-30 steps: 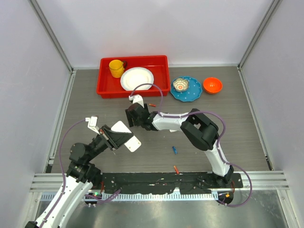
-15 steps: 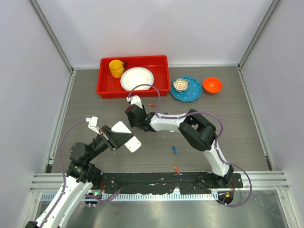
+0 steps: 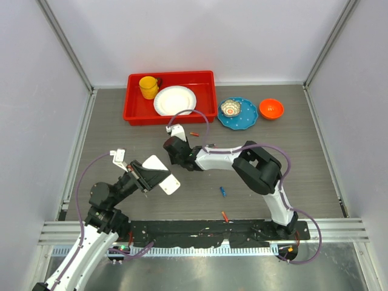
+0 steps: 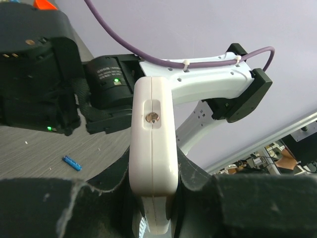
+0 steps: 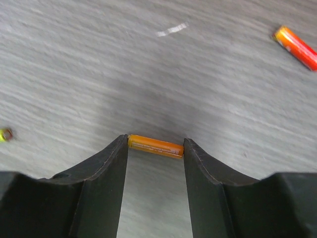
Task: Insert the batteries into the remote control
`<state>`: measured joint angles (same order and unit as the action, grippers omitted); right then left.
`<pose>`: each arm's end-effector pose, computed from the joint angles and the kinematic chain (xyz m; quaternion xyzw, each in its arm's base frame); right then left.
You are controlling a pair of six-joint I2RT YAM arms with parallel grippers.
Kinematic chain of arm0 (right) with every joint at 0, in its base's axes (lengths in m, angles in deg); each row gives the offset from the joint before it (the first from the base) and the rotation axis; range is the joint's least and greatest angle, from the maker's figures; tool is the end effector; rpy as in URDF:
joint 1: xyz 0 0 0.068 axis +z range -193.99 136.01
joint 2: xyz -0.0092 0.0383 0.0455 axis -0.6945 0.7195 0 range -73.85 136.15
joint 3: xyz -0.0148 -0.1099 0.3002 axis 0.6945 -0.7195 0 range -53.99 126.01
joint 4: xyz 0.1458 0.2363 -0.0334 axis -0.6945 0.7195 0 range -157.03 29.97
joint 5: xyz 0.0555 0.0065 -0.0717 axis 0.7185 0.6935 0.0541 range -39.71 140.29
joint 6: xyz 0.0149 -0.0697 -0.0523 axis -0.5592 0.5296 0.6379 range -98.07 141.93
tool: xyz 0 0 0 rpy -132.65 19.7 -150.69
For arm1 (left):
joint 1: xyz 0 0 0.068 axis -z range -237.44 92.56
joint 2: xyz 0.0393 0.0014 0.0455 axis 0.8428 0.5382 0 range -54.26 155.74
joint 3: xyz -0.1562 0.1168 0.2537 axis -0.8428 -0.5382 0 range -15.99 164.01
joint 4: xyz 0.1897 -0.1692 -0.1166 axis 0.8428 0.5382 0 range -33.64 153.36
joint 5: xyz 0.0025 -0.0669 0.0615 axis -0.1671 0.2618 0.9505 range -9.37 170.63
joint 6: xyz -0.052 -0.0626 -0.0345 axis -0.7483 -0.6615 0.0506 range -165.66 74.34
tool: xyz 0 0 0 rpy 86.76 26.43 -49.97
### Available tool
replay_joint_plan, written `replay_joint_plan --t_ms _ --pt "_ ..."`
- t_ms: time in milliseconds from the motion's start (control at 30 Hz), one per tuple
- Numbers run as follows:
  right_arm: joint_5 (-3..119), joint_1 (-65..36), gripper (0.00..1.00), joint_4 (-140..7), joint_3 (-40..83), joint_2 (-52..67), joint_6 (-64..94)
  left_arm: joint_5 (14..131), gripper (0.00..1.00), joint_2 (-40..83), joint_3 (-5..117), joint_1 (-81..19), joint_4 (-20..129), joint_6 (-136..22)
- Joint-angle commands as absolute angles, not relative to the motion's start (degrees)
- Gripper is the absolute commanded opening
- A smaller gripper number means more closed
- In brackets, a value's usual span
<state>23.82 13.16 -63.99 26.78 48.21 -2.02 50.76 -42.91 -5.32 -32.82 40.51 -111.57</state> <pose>0.3155 0.4240 0.1482 -0.1711 0.8852 0.0852 0.4242 0.0890 -0.0838 0.2692 -0.0154 0.6215 -0.6554 0.4290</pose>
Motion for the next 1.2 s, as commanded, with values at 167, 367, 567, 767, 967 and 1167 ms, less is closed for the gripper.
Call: replay_joint_plan --t_ms 167,367,567,767,967,1167 --pt "22.5 6.7 0.37 -58.3 17.5 28.4 3.2 50.3 0.0 -39.7 -4.3 -33.0 31.2 -112.6" --pt "28.0 1.2 0.32 -59.0 15.6 20.1 19.4 50.8 0.0 -31.1 -5.4 -33.1 17.4 -114.2" --pt "48.5 -0.5 0.33 -62.2 6.8 11.3 43.8 47.8 0.0 -27.5 -6.9 -33.0 10.2 -115.4" --pt "65.4 -0.7 0.28 -56.4 1.5 7.6 54.3 47.8 0.0 -31.8 -8.5 -33.1 13.0 -115.6" --pt "72.0 0.0 0.26 -64.6 -5.7 9.7 54.9 47.8 0.0 -34.8 -8.6 -33.0 17.8 -115.1" --pt "75.3 0.2 0.21 -74.7 -10.7 12.5 53.1 47.8 0.0 -37.4 -8.6 -33.0 23.0 -114.3"
